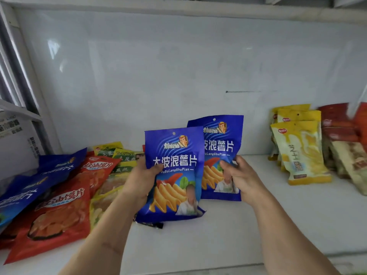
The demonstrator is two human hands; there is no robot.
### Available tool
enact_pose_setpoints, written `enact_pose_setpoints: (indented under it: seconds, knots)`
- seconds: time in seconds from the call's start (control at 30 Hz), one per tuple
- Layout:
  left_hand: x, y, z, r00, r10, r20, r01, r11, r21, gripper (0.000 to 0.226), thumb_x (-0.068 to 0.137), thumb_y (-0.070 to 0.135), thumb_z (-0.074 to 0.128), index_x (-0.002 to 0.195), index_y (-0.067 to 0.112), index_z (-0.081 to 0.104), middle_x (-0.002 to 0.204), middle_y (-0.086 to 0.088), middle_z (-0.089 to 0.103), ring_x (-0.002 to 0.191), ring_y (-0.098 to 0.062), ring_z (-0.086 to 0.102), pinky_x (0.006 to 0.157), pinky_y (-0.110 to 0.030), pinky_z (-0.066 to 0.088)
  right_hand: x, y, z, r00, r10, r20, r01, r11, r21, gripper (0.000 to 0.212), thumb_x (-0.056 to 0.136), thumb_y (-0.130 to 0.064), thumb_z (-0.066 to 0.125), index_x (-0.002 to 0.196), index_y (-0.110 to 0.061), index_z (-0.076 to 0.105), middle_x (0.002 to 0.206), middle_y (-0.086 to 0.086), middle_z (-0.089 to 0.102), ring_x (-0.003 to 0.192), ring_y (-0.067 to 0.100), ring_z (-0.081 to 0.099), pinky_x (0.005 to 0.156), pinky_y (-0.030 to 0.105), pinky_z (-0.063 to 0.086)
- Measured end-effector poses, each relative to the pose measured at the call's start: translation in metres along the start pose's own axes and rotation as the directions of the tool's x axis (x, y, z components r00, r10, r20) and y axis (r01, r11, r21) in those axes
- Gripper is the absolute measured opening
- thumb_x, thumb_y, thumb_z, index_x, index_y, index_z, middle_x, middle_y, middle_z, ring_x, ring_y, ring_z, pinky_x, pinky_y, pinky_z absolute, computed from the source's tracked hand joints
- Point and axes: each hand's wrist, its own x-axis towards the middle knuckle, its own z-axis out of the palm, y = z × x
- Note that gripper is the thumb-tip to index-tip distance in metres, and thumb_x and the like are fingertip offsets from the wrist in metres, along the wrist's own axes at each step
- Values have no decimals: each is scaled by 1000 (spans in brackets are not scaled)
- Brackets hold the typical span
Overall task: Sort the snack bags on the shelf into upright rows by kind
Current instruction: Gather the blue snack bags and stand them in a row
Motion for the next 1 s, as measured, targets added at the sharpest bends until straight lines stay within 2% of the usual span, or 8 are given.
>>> enact_pose_setpoints:
  seconds: [0.17, 0.27, 0.37, 0.43, 0.57, 0.77, 0.93, 1.0]
  knots:
    - [-5, 1, 43, 996, 87, 16, -87, 996, -5, 23, 98, 19, 64, 120, 15, 59, 104, -7, 78, 91, -30, 77, 84, -56, 61, 2, -2, -41, 997, -4, -79, 1, 999, -41, 36, 86, -34, 77, 118, -26, 62, 104, -2, 75, 92, 17, 74, 81, 40, 61]
    - [-4, 2, 70, 993, 111, 35, -111, 994, -9, 24, 97, 22, 67, 119, 14, 59, 104, -7, 78, 92, -30, 77, 85, -56, 60, 16, -5, -69, 992, -31, -123, 25, 998, -55, 34, 86, -35, 77, 115, -25, 62, 103, -2, 75, 90, 17, 74, 73, 34, 59]
    - [-2, -1, 103, 995, 100, 21, -100, 995, 12, 27, 96, 28, 68, 118, 16, 59, 102, -5, 79, 90, -28, 78, 85, -56, 60, 36, -2, -97, 989, -45, -138, 33, 996, -88, 38, 81, -44, 79, 112, -28, 62, 101, 0, 75, 90, 18, 73, 81, 42, 60]
    - [1, -4, 126, 995, 101, -6, -101, 995, 23, 25, 97, 26, 67, 118, 14, 60, 101, -6, 79, 89, -28, 78, 84, -56, 61, 50, 1, -113, 992, -42, -122, 27, 992, -123, 38, 80, -47, 78, 109, -30, 61, 96, 1, 74, 91, 21, 72, 88, 48, 58]
    - [12, -12, 166, 990, 109, -85, -107, 994, 29, 21, 98, 20, 65, 115, 11, 60, 97, -8, 79, 86, -29, 78, 82, -54, 62, 82, 5, -138, 997, -43, -58, 36, 993, -112, 27, 88, -39, 74, 108, -30, 59, 99, 5, 73, 92, 25, 70, 87, 44, 56]
    - [24, -20, 192, 978, 95, -186, -85, 995, 60, 23, 98, 20, 65, 118, 9, 60, 98, -10, 79, 85, -29, 78, 78, -50, 63, 128, 20, -150, 1000, -11, 25, 13, 997, -76, 32, 82, -46, 77, 108, -35, 63, 102, -8, 75, 92, 20, 73, 88, 53, 58]
    - [40, -22, 198, 963, 104, -249, -77, 990, 116, 23, 97, 20, 66, 117, 11, 61, 98, -9, 78, 84, -28, 78, 80, -50, 62, 150, 25, -142, 998, 1, 66, 1, 999, -35, 35, 85, -39, 77, 114, -28, 62, 108, -2, 74, 93, 20, 74, 87, 49, 59]
    - [48, -21, 202, 963, 118, -244, -86, 987, 139, 21, 98, 21, 65, 117, 12, 62, 97, -7, 79, 84, -27, 78, 81, -52, 62, 156, 28, -141, 998, -1, 68, 2, 1000, -15, 30, 86, -35, 76, 111, -26, 62, 107, -1, 74, 91, 18, 74, 80, 41, 60]
